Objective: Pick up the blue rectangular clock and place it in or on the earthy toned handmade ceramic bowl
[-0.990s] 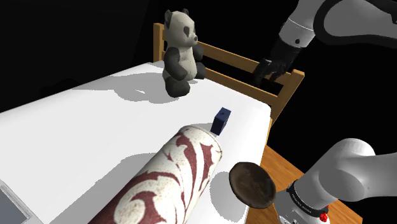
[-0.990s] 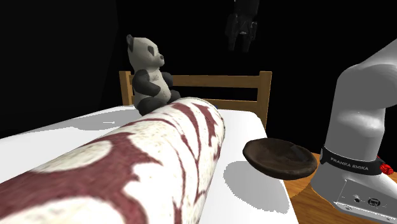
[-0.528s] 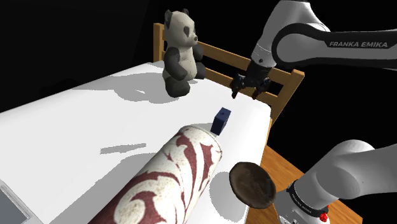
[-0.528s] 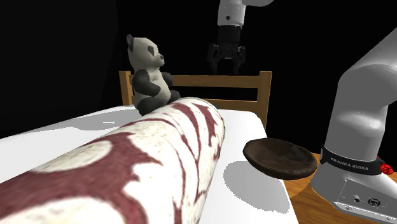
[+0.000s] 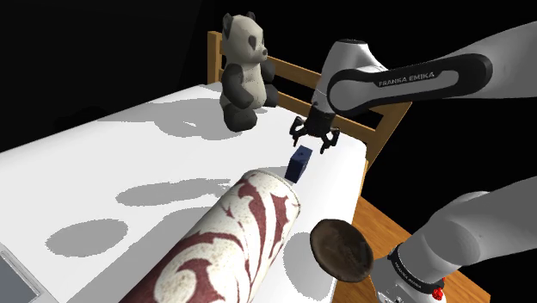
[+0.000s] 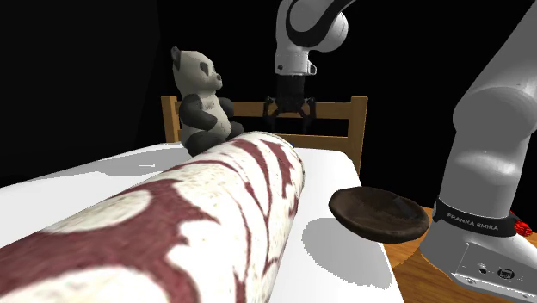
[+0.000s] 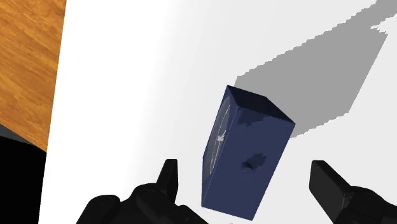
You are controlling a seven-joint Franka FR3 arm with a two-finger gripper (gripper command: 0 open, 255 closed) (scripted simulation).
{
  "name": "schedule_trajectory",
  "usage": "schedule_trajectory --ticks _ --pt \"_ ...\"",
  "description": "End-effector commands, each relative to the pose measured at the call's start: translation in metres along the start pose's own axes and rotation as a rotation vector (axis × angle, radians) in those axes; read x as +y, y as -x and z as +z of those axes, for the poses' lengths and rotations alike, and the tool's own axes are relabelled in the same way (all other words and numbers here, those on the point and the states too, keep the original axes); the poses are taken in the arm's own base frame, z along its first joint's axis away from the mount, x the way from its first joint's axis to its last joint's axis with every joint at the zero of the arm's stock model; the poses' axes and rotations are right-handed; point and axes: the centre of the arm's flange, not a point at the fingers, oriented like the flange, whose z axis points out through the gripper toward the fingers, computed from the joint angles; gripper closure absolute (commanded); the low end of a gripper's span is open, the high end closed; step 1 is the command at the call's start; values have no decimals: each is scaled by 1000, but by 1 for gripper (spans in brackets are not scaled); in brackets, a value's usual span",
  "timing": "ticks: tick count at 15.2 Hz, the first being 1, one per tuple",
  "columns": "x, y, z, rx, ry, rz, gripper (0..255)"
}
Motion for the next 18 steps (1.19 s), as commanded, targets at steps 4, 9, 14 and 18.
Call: schedule_trajectory --ticks 4,9,14,18 --pt "-12 -11 44 -22 7 133 0" --pt "-12 -11 70 -22 7 133 0" --pt "-12 -11 74 -22 7 133 0" --pt "-12 -11 73 -22 7 134 255"
